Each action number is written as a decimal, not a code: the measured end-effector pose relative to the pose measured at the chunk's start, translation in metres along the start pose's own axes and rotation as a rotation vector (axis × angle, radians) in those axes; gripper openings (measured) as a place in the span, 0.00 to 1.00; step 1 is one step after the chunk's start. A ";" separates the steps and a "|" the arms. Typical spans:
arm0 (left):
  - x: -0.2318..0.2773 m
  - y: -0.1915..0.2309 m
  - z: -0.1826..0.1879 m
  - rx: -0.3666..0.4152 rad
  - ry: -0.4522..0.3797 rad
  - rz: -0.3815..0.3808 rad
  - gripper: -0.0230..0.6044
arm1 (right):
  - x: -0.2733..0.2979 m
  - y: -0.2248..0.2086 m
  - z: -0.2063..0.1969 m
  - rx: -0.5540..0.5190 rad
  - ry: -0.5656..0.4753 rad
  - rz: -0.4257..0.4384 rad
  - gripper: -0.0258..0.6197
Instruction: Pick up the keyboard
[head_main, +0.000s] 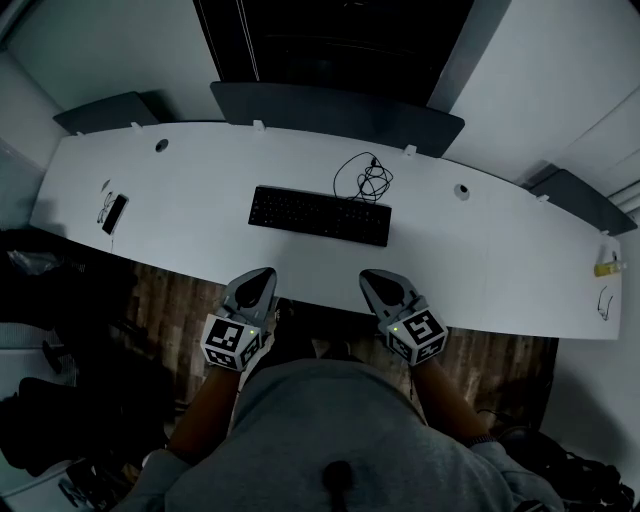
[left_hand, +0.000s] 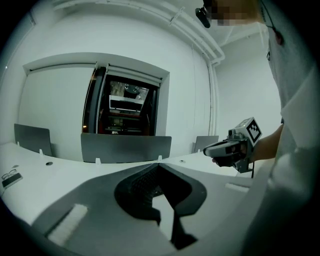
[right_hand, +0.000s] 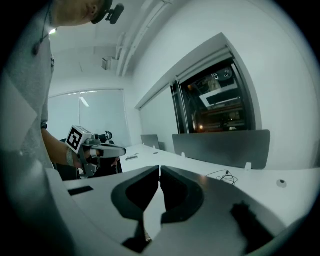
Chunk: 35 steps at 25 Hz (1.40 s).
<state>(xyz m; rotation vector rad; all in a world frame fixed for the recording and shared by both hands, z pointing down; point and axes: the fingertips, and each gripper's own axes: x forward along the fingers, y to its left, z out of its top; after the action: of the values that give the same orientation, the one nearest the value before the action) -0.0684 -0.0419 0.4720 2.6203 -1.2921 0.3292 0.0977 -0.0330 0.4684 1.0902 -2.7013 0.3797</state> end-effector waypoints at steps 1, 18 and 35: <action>0.005 0.007 0.000 -0.001 0.004 -0.008 0.04 | 0.006 -0.002 0.001 0.001 0.004 -0.009 0.07; 0.087 0.121 -0.006 -0.016 0.062 -0.182 0.05 | 0.104 -0.041 -0.002 0.066 0.105 -0.195 0.07; 0.119 0.196 -0.039 -0.052 0.137 -0.278 0.05 | 0.143 -0.058 -0.007 0.145 0.157 -0.364 0.07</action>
<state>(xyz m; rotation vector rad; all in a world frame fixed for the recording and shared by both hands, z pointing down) -0.1584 -0.2375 0.5588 2.6349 -0.8686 0.4128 0.0379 -0.1644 0.5248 1.4891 -2.3064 0.5749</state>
